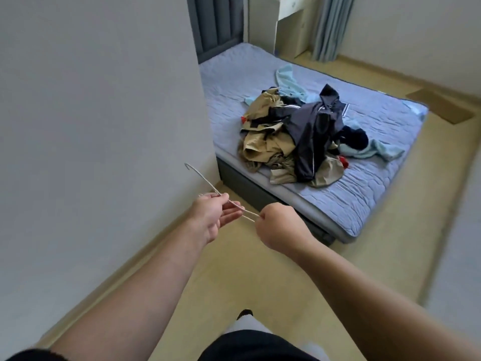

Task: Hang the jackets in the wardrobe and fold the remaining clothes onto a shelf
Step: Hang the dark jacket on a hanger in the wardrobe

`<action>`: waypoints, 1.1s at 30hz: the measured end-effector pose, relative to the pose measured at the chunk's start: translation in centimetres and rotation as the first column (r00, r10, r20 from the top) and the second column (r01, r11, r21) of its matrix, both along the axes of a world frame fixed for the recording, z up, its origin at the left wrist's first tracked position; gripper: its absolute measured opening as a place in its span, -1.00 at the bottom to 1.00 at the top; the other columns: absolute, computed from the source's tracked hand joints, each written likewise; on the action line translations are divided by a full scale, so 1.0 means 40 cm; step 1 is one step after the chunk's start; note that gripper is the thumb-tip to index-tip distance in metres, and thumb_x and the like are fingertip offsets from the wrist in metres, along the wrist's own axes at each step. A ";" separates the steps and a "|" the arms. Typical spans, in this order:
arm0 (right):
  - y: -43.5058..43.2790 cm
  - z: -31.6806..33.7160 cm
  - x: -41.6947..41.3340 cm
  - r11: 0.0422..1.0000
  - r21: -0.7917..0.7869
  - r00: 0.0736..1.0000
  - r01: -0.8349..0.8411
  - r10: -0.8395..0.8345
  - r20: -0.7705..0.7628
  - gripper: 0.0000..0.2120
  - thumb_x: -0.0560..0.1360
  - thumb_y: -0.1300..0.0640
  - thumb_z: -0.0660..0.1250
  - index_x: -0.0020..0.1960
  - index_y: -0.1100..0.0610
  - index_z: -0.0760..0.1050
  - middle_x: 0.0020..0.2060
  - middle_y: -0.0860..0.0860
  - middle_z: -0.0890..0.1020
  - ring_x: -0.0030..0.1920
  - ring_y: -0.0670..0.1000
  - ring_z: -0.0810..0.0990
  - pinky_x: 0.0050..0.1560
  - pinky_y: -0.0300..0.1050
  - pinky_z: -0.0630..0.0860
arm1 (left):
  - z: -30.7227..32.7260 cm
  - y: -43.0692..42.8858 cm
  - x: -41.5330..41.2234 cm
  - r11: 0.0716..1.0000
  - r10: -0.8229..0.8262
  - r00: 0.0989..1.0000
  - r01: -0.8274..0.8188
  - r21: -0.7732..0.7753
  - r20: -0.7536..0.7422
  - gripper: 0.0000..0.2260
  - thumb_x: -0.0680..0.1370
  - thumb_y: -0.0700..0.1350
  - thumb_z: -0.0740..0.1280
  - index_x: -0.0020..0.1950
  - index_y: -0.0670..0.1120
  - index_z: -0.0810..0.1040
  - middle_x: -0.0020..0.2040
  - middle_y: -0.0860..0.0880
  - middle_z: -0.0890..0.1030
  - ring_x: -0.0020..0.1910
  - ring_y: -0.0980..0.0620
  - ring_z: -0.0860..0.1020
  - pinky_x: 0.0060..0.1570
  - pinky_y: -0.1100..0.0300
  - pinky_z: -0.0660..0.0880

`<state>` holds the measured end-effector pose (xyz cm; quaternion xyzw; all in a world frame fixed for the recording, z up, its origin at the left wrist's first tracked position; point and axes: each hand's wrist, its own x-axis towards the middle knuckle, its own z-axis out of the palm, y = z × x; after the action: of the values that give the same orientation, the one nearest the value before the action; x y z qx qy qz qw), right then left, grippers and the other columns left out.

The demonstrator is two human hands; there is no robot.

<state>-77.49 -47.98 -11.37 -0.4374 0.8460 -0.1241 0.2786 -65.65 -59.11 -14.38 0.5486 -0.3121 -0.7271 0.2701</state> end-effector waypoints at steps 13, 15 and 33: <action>-0.021 -0.077 -0.562 0.978 -0.073 0.980 0.195 -0.191 0.059 -0.83 0.58 0.22 0.22 -0.02 0.19 0.59 -0.08 0.14 0.65 -0.02 0.17 0.59 -0.06 -0.05 0.54 | -0.065 -0.073 -0.657 0.933 -0.337 0.936 0.347 -0.099 0.101 -0.85 0.63 -0.17 0.37 -0.07 -0.25 0.57 -0.30 -0.14 0.66 -0.40 0.00 0.65 -0.34 0.21 0.65; -0.013 -0.072 -0.666 0.975 -0.055 0.974 0.214 -0.209 0.090 -0.81 0.60 0.22 0.20 0.06 0.19 0.59 0.00 0.14 0.65 0.04 0.17 0.60 0.03 -0.01 0.57 | -0.065 -0.064 -0.760 0.922 -0.340 0.928 0.360 -0.139 0.152 -0.83 0.60 -0.14 0.42 -0.02 -0.27 0.58 -0.25 -0.18 0.66 -0.36 -0.03 0.66 -0.28 0.17 0.65; -0.039 -0.103 -1.477 0.973 0.104 0.969 0.206 -0.218 0.118 -0.82 0.52 0.34 0.17 -0.19 0.24 0.50 -0.21 0.12 0.61 -0.13 0.16 0.59 -0.27 -0.06 0.50 | -0.031 -0.162 -1.532 0.639 -0.297 0.890 0.455 -0.620 0.346 -0.72 0.49 0.24 0.40 -0.19 0.05 0.69 -0.30 -0.02 0.69 -0.20 -0.12 0.68 -0.04 -0.10 0.65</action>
<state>-136.59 -49.54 -15.50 -0.3224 0.8730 -0.1426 0.3370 -126.92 -65.59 -15.64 0.4056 -0.6928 -0.5364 0.2603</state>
